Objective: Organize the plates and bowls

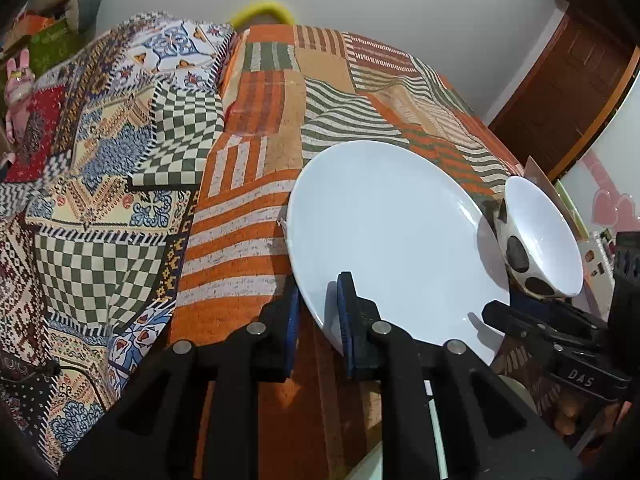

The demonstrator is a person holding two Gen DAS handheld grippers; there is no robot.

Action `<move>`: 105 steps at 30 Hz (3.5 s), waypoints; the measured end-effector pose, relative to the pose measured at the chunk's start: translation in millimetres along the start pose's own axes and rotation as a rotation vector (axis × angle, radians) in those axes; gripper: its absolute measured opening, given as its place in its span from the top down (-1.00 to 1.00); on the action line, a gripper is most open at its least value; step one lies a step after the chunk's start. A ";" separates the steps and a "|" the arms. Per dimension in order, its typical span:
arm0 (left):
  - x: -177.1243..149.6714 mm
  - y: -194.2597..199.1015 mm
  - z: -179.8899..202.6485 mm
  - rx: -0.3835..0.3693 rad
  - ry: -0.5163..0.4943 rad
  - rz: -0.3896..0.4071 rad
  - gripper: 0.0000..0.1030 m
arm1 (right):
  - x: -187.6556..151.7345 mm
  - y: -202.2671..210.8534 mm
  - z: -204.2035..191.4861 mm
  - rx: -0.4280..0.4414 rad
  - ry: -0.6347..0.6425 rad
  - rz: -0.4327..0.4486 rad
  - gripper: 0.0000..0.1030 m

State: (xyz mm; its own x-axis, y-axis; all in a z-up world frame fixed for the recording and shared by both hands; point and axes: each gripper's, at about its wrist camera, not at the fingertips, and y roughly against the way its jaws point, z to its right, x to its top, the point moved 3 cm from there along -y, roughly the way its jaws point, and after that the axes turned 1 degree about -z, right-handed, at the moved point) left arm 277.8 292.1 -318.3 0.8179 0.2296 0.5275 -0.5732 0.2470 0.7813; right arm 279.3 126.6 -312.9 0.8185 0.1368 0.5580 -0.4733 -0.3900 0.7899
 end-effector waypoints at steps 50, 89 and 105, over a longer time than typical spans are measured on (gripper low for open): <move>-13.2 49.2 1.2 0.199 -0.032 0.087 0.62 | -7.4 14.4 -15.4 0.106 0.012 -0.006 0.48; -48.0 181.0 233.7 0.102 -0.230 0.315 0.58 | -34.2 216.5 82.2 0.069 0.057 0.364 0.50; -76.0 137.3 300.4 0.033 -0.312 0.210 0.55 | -71.6 238.5 147.3 -0.017 -0.015 0.347 0.50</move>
State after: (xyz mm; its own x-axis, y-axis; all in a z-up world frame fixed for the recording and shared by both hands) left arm 151.7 25.8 -151.0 0.6617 -0.0270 0.7493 -0.7320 0.1935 0.6533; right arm 155.8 -110.3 -202.0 0.6126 -0.0150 0.7902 -0.7296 -0.3954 0.5580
